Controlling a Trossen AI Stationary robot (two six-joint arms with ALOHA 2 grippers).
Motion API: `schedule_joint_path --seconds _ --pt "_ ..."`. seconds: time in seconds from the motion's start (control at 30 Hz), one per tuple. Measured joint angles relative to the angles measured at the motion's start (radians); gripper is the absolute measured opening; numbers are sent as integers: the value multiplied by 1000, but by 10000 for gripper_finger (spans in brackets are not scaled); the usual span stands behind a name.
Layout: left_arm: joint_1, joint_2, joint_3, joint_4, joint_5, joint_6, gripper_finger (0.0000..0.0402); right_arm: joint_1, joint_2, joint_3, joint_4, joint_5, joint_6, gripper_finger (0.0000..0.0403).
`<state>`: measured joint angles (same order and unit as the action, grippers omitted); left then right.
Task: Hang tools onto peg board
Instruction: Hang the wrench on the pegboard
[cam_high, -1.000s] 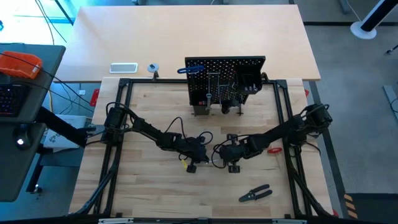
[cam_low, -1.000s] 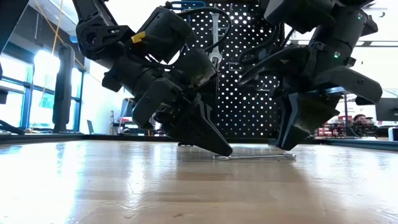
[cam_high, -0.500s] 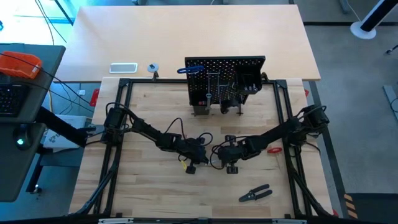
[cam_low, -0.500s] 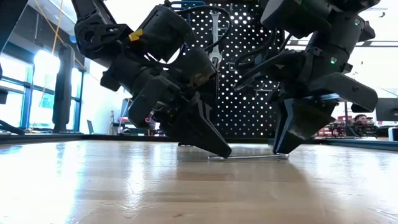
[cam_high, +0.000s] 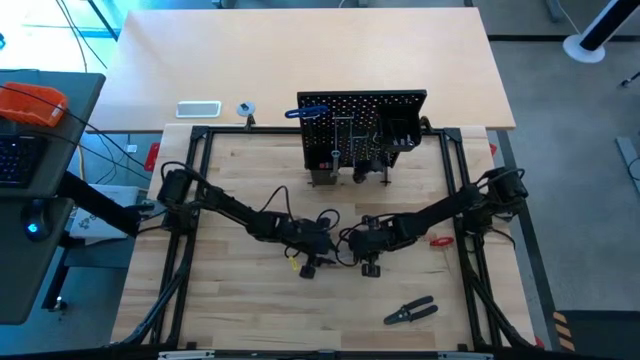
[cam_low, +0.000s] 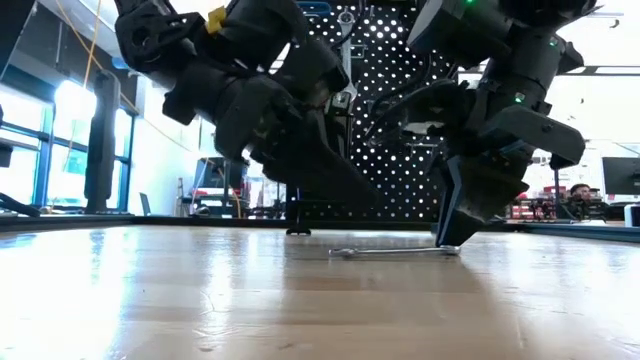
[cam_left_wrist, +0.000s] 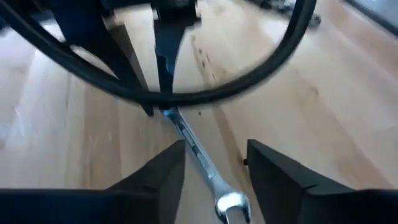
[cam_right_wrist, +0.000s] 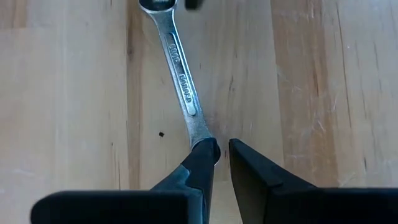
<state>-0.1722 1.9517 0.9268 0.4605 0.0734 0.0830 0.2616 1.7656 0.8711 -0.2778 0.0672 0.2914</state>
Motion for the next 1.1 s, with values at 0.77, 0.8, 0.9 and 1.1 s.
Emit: schedule_joint_path --seconds 0.77,0.8,0.9,1.1 --pt "-19 69 0 21 -85 0 227 -98 2 -3 38 -132 138 50" --pt "-19 69 0 15 -89 0 227 -101 2 -3 43 -139 140 50" --pt "-16 73 0 2 -114 0 227 -107 2 -3 56 -154 146 50" --pt "-11 95 3 27 -147 -3 222 -121 3 -3 64 -188 179 50"
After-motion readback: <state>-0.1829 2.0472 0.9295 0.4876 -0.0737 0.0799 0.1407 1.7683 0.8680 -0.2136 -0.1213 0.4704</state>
